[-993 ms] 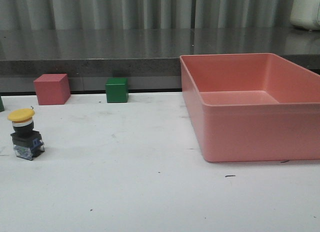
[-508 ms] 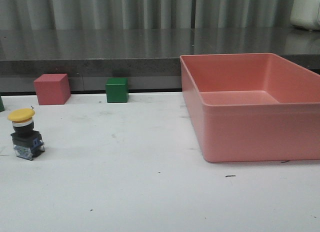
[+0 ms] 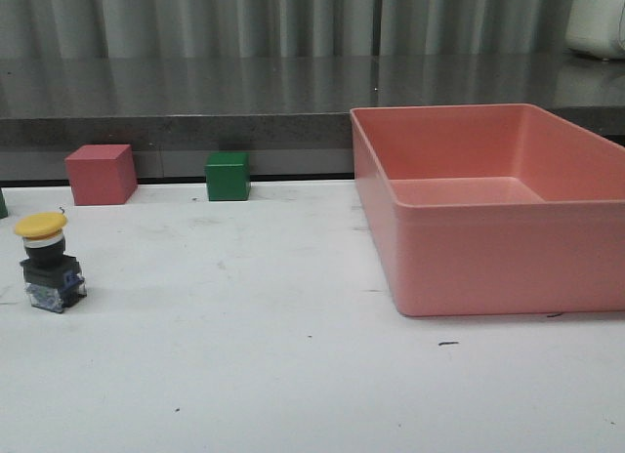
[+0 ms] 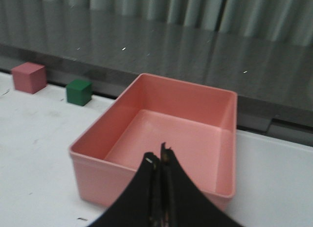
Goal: Place and stand button with both arms
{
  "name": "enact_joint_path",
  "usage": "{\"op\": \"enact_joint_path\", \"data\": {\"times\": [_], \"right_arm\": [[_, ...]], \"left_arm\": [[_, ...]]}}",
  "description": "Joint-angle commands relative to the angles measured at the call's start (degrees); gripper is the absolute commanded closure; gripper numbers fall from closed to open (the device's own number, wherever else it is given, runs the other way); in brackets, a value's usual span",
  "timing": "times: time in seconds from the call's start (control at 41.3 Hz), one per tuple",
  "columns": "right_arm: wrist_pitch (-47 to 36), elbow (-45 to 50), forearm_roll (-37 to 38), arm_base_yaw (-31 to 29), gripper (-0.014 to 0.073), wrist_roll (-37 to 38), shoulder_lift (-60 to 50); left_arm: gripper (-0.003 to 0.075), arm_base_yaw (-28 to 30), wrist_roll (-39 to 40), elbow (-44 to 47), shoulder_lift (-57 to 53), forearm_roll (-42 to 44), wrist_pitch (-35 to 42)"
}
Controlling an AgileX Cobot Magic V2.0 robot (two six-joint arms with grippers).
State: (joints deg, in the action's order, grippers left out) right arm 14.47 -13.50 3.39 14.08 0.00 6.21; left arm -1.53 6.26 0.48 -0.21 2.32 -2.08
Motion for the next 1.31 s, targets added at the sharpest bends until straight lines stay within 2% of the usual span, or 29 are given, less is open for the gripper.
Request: {"op": "enact_joint_path", "data": {"times": [0.0, 0.242, 1.283], "right_arm": [[-10.3, 5.0, -0.1, -4.1, 0.0662, -0.4, -4.2], [-17.8, 15.0, -3.0, -10.0, 0.0662, -0.4, -7.9], [-17.9, 14.8, -3.4, -10.4, 0.0662, -0.4, -7.9]], "left_arm": [[0.0740, 0.0, 0.1, 0.9, -1.2, -0.4, 4.6], [0.0740, 0.0, 0.1, 0.9, -1.2, -0.4, 4.6], [0.0740, 0.0, 0.1, 0.9, -1.2, -0.4, 4.6]]}}
